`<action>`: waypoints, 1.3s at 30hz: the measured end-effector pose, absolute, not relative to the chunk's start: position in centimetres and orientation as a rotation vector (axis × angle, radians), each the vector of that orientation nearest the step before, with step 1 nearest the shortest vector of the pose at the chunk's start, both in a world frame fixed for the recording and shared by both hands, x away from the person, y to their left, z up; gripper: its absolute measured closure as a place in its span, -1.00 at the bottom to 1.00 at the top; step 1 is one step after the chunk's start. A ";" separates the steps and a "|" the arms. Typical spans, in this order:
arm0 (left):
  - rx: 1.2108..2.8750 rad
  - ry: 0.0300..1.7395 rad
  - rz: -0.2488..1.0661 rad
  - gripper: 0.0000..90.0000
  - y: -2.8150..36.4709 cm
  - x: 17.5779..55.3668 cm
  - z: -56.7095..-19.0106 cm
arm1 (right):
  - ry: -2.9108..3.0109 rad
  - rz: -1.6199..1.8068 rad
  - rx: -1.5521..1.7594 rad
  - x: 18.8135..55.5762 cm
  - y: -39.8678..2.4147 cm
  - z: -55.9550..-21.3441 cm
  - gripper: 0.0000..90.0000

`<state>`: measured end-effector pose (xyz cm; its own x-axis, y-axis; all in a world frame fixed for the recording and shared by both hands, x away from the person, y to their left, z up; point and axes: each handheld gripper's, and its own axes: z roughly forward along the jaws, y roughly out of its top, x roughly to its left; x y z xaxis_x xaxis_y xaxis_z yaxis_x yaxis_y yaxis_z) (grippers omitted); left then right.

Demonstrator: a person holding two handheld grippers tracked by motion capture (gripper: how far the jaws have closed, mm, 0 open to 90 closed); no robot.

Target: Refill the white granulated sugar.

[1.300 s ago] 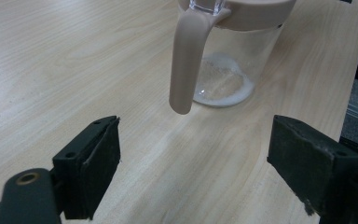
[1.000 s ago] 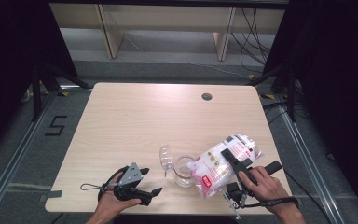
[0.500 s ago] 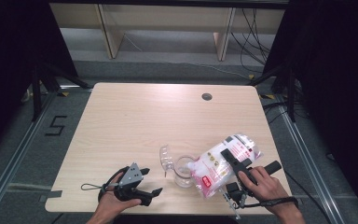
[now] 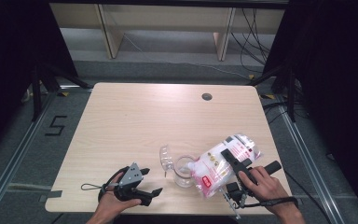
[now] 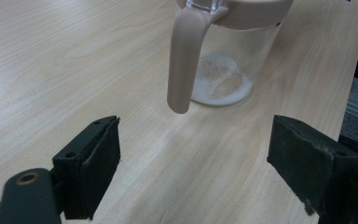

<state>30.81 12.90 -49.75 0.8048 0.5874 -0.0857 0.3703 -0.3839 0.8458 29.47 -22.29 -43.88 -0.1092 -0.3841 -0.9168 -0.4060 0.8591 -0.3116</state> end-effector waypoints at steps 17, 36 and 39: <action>2.005 0.716 0.280 -0.63 12.8 30.8 -49.8 | 1.723 0.008 -0.629 29.5 -22.3 -43.8 0.22; 2.001 0.717 0.275 -0.63 12.8 30.8 -49.8 | 1.720 -0.005 -0.640 29.4 -22.1 -43.6 0.23; 2.003 0.720 0.279 -0.63 12.8 30.8 -49.8 | 1.721 -0.006 -0.642 29.4 -22.1 -43.6 0.23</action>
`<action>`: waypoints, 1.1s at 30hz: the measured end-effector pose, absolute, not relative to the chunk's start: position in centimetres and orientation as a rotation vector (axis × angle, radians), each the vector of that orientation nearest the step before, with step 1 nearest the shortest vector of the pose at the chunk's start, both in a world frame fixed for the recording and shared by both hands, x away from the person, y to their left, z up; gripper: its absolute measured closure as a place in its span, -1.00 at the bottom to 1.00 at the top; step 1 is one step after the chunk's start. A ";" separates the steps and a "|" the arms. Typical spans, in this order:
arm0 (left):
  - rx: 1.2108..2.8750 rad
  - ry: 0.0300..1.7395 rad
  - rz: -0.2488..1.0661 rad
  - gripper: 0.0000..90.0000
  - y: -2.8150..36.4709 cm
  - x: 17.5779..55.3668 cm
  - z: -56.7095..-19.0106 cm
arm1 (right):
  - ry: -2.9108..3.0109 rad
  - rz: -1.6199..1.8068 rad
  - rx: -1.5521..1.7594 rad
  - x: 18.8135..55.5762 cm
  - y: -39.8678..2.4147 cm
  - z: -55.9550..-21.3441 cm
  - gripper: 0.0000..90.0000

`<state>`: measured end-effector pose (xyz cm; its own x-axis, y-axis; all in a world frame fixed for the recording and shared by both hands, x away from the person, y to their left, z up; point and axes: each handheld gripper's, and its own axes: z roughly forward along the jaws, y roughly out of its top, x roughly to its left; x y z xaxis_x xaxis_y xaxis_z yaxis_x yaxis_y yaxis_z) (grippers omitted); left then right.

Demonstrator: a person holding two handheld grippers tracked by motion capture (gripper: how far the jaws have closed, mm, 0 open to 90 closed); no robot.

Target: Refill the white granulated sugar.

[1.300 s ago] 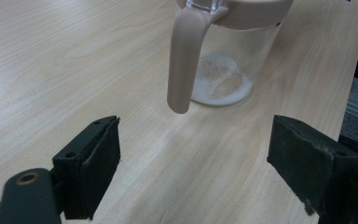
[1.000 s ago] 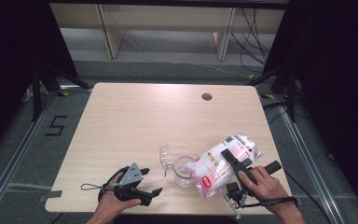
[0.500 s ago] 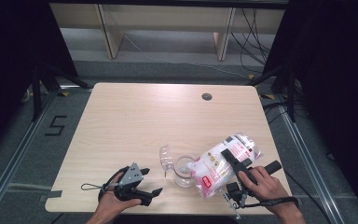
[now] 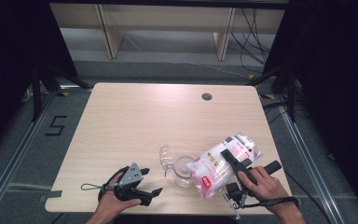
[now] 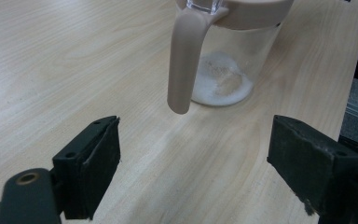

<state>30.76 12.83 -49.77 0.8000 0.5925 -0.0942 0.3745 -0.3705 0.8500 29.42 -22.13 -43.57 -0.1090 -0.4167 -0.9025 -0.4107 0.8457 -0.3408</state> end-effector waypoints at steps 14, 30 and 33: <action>2.004 0.715 0.280 -0.63 12.8 30.8 -49.8 | 1.719 -0.002 -0.634 29.4 -22.1 -43.6 0.23; 2.002 0.720 0.279 -0.63 12.8 30.8 -49.8 | 1.706 -0.002 -0.643 29.3 -22.1 -43.5 0.24; 2.002 0.720 0.279 -0.63 12.8 30.8 -49.8 | 1.707 -0.023 -0.653 29.2 -22.0 -43.3 0.24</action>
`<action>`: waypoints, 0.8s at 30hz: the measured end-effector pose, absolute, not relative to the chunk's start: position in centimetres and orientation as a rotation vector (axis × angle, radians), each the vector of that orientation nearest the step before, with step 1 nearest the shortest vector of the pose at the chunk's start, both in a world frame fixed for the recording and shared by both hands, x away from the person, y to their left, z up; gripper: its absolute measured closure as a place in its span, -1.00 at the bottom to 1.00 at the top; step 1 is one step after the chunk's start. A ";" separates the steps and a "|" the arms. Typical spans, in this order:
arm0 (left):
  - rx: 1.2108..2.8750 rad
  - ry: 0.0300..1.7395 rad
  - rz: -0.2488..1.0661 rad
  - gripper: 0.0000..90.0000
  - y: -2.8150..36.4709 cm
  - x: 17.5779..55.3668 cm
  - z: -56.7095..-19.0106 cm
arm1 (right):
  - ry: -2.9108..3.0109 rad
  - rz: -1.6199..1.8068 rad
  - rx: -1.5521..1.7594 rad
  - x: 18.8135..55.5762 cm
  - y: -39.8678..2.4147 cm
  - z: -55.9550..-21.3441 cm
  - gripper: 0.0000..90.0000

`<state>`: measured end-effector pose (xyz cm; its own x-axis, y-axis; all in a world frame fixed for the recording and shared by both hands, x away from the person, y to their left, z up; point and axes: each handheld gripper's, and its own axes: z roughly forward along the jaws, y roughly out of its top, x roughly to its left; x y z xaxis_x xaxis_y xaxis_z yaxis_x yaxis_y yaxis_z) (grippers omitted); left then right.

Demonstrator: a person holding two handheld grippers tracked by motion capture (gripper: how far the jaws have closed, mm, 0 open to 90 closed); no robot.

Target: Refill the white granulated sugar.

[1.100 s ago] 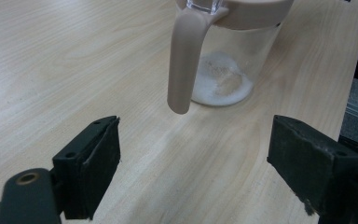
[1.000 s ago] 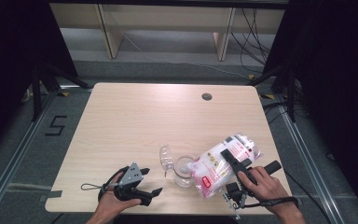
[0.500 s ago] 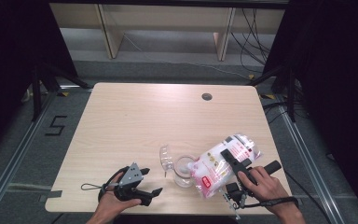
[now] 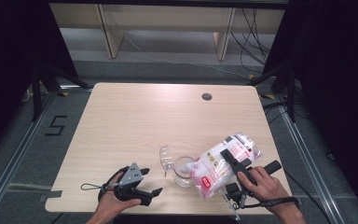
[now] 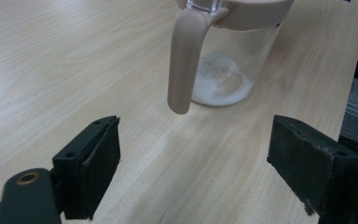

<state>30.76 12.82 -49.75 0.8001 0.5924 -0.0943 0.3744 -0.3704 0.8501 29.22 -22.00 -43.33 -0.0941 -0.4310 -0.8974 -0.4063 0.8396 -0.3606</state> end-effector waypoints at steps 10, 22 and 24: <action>2.002 0.721 0.278 -0.63 12.8 30.8 -49.8 | 1.698 -0.021 -0.648 29.1 -22.0 -43.3 0.24; 2.004 0.717 0.280 -0.63 12.8 30.8 -49.8 | 1.702 -0.031 -0.650 29.1 -21.9 -43.2 0.24; 2.001 0.715 0.277 -0.63 12.8 30.8 -49.8 | 1.698 -0.028 -0.651 29.1 -21.9 -43.2 0.24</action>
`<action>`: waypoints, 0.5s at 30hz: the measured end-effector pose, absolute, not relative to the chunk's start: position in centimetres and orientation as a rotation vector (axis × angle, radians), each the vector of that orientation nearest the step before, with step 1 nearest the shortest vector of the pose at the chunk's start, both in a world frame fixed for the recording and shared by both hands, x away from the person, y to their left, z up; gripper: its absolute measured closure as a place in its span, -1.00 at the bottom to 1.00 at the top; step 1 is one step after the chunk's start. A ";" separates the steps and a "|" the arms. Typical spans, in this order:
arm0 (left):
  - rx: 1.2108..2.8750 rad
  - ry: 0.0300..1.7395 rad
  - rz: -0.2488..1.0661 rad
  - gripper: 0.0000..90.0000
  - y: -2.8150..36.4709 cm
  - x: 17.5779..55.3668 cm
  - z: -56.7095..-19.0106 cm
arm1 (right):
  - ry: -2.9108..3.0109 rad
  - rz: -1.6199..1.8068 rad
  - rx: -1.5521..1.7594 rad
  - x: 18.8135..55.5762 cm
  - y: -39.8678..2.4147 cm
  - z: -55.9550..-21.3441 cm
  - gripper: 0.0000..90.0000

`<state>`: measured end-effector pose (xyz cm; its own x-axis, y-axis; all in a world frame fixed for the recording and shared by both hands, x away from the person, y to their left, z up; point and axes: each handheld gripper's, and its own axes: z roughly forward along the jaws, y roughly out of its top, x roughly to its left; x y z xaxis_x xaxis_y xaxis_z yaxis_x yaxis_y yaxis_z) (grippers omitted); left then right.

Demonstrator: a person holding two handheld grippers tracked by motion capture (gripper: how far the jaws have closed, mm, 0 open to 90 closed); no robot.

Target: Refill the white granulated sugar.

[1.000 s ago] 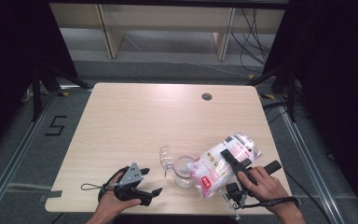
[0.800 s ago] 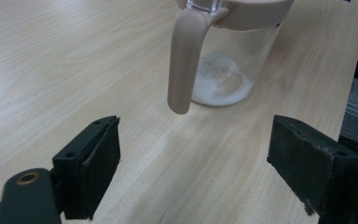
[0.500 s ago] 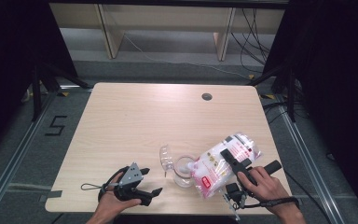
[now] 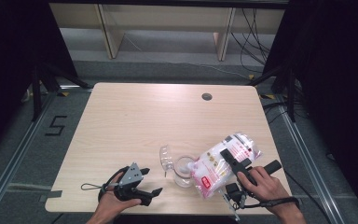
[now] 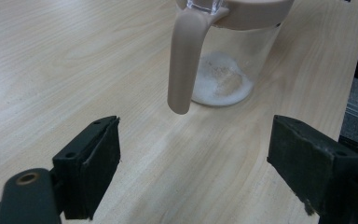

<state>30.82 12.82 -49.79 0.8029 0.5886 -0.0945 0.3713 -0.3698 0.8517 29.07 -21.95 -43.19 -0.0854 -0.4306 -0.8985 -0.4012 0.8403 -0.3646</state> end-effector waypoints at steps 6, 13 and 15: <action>2.002 0.721 0.279 -0.63 12.8 30.8 -49.8 | 1.703 -0.034 -0.650 29.0 -21.9 -43.1 0.24; 2.002 0.720 0.279 -0.63 12.8 30.8 -49.8 | 1.701 -0.029 -0.654 29.1 -21.9 -43.2 0.25; 2.002 0.720 0.279 -0.63 12.8 30.8 -49.7 | 1.699 -0.032 -0.661 29.1 -21.9 -43.1 0.25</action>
